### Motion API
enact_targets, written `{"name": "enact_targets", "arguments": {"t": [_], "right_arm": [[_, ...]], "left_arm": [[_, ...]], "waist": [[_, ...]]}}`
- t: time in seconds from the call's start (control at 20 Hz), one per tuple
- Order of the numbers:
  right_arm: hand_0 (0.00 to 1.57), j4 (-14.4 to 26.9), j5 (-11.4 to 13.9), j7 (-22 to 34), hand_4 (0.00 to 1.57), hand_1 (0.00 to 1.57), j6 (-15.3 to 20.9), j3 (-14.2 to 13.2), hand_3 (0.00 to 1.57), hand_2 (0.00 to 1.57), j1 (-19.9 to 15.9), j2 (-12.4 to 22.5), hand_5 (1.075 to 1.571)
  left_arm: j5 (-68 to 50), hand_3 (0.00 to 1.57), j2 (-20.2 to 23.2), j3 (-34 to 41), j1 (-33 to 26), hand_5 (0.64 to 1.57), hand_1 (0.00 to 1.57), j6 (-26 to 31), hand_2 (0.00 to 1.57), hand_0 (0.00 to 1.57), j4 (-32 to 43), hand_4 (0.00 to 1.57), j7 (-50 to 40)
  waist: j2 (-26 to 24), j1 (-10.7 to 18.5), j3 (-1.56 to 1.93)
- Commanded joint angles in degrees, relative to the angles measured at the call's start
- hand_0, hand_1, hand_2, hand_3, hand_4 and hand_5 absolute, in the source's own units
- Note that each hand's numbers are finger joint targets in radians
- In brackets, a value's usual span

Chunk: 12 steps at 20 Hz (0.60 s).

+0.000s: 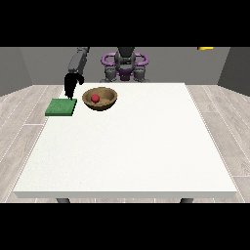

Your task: Pick the cup and pour the ball into the bowl, then pick the bowl and place it on the pad

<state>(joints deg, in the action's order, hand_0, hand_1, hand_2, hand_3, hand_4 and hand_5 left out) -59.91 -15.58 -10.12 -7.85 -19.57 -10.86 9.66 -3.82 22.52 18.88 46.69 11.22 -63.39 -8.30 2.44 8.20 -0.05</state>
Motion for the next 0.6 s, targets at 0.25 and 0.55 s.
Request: {"name": "enact_targets", "arguments": {"t": [0.25,0.55], "right_arm": [[0.0,10.66,1.46,-7.78,0.58,0.0,-2.36,2.04,0.0,0.0,-3.89,-1.31,1.558],[0.0,20.49,1.97,-16.41,0.52,0.0,-2.37,-0.01,0.0,0.0,-6.52,0.29,1.554]], "left_arm": [[-6.99,0.0,8.38,5.48,-2.87,1.542,0.0,5.54,0.0,0.0,-1.61,1.0,-2.55],[-9.5,0.0,8.67,5.11,-6.2,1.536,0.0,7.04,0.0,0.0,-6.41,1.01,-2.56]], "waist": [[2.01,-3.06,0.08],[4.82,-0.93,0.11]]}}
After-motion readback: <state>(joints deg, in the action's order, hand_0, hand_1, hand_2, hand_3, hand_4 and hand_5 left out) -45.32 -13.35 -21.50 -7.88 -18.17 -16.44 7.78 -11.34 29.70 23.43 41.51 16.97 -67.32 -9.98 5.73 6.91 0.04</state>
